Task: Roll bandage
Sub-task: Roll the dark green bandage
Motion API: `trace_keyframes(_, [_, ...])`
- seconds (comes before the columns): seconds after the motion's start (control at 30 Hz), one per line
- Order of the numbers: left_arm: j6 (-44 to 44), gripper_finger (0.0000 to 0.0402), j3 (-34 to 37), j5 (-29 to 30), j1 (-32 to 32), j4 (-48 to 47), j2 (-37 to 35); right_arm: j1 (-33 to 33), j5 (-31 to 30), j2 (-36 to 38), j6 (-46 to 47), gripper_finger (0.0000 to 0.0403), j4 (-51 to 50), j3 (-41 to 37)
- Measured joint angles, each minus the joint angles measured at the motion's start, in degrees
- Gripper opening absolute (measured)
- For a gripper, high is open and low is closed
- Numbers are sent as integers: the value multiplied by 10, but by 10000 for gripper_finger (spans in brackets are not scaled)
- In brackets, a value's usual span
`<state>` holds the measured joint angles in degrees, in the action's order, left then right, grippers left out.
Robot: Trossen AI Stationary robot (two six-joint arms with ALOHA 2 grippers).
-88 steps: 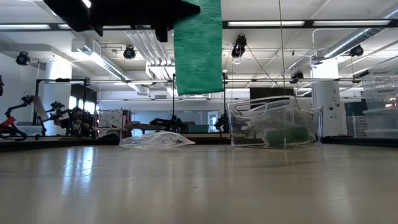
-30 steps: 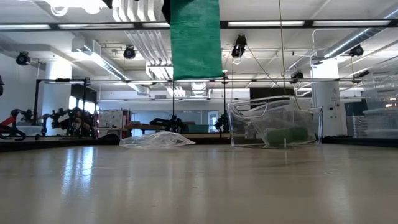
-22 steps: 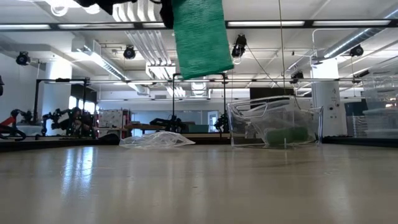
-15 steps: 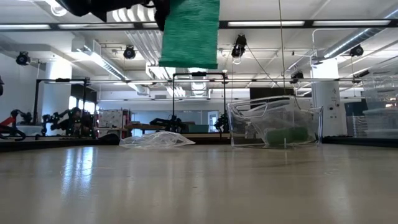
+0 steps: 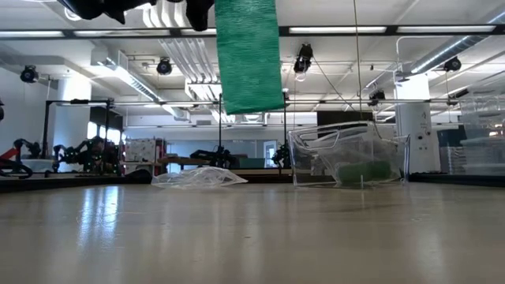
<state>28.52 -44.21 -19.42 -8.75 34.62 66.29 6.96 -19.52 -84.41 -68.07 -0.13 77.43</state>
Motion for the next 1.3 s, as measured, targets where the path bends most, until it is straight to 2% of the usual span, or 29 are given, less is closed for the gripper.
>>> trace_keyframes(0.1, [49, 345, -1, -24, 0, -7, 4, 0, 0, -9, -47, 18, 12, 0])
trace_keyframes(0.27, [99, 325, -1, -26, 0, -24, 3, 0, 0, -16, -88, 18, 16, 1])
trace_keyframes(0.53, [94, 294, -1, -26, -12, -26, -5, 3, 0, -16, -86, 18, 16, 1])
trace_keyframes(0.7, [98, 283, -1, -59, -11, -31, -5, 3, 1, -16, -112, 22, 4, 1])
trace_keyframes(1.07, [99, 270, -1, -67, -11, -31, 2, 0, 14, -20, -161, 23, 12, 1])
trace_keyframes(1.3, [111, 267, -1, -66, -12, -31, 0, 0, -4, -27, -191, 29, 13, 1])
